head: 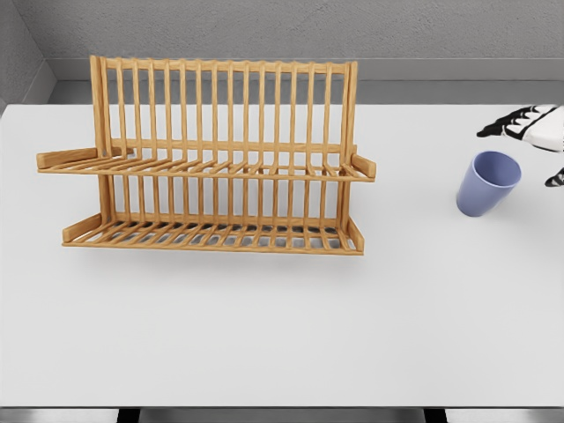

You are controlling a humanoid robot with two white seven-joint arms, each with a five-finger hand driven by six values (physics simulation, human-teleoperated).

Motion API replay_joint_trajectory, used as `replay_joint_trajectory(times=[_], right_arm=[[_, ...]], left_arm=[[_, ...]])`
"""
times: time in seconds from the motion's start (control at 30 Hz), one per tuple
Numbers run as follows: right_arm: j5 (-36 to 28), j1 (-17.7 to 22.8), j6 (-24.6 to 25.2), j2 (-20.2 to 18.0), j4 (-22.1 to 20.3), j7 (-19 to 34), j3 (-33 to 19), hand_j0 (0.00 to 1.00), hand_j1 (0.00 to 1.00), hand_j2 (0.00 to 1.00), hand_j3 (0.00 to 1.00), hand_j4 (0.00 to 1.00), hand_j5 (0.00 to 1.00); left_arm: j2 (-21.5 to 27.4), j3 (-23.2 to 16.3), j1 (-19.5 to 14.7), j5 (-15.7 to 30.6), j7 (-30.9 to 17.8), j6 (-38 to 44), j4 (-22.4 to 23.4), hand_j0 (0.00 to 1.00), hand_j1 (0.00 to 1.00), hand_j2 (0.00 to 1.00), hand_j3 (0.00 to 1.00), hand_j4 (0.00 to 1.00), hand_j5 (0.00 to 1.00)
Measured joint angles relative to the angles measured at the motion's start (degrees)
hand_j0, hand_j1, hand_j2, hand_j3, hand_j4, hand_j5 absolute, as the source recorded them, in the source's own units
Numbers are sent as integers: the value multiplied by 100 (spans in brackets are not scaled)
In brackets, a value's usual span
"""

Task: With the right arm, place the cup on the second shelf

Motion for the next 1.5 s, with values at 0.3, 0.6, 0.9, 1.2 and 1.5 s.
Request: replay_joint_trajectory(times=[0.3,0.6,0.9,1.2,1.5], right_arm=[[8,-378,12,242,328,1,552,100,100,100,100,100,100],[22,-518,-5,450,840,1,1020,100,100,100,100,100,100],[49,-729,11,609,1142,1,1092,100,100,100,100,100,100],[66,-747,9,689,1266,1,1095,93,93,93,93,93,93],[67,-747,14,695,1242,-1,1093,65,65,65,65,65,65]], left_arm=[[0,0,0,-1,0,0,0,100,100,100,100,100,100],[0,0,0,-1,0,1,0,100,100,100,100,100,100],[0,0,0,0,0,0,0,100,100,100,100,100,100],[0,0,0,0,0,1,0,100,100,100,100,100,100],[0,1,0,0,0,0,0,100,100,100,100,100,100]])
